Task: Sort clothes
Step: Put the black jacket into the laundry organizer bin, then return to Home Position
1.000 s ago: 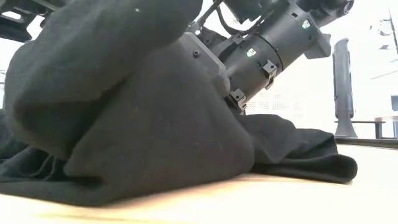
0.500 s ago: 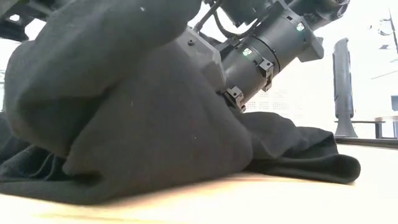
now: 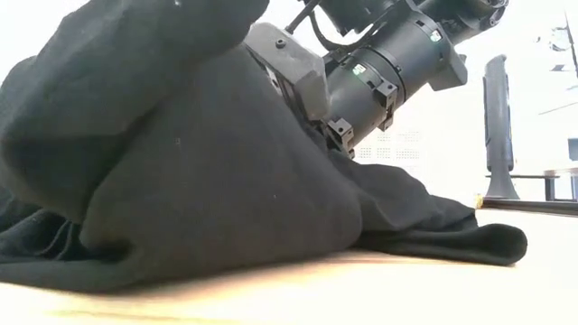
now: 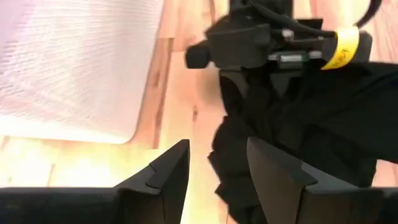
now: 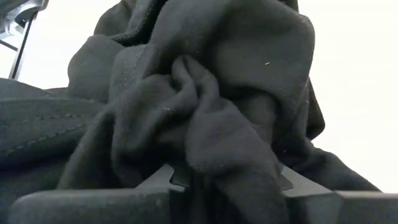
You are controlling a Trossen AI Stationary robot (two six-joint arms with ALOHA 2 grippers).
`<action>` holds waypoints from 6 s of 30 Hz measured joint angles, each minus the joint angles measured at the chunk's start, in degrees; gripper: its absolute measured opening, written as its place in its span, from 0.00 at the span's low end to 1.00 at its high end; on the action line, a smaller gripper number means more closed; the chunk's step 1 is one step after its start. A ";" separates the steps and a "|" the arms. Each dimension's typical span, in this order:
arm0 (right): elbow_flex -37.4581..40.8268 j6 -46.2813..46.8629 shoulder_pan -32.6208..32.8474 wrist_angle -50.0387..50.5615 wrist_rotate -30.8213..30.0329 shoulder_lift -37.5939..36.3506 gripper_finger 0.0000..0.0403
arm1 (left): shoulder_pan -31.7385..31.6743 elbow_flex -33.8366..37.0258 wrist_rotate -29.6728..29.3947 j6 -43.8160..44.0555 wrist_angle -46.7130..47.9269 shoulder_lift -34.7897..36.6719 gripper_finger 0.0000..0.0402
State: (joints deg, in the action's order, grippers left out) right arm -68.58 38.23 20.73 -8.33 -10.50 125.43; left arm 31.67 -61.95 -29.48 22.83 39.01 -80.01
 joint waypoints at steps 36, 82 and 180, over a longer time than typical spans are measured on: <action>0.90 -30.55 2.85 6.42 -14.90 -52.25 0.19 | 12.62 30.11 -16.11 20.21 -33.65 7.09 0.43; 23.81 -16.43 -46.34 -0.80 10.81 -41.15 0.19 | 12.53 30.69 -16.46 15.76 -38.95 7.07 0.43; 67.89 -21.20 2.95 -20.04 -0.05 -102.44 0.98 | -8.04 47.86 -10.62 -12.59 -41.97 57.03 0.43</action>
State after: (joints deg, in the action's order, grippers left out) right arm -0.69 17.03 23.68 -28.37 -10.56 22.98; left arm 23.64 -14.09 -40.10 10.23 -2.96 -22.98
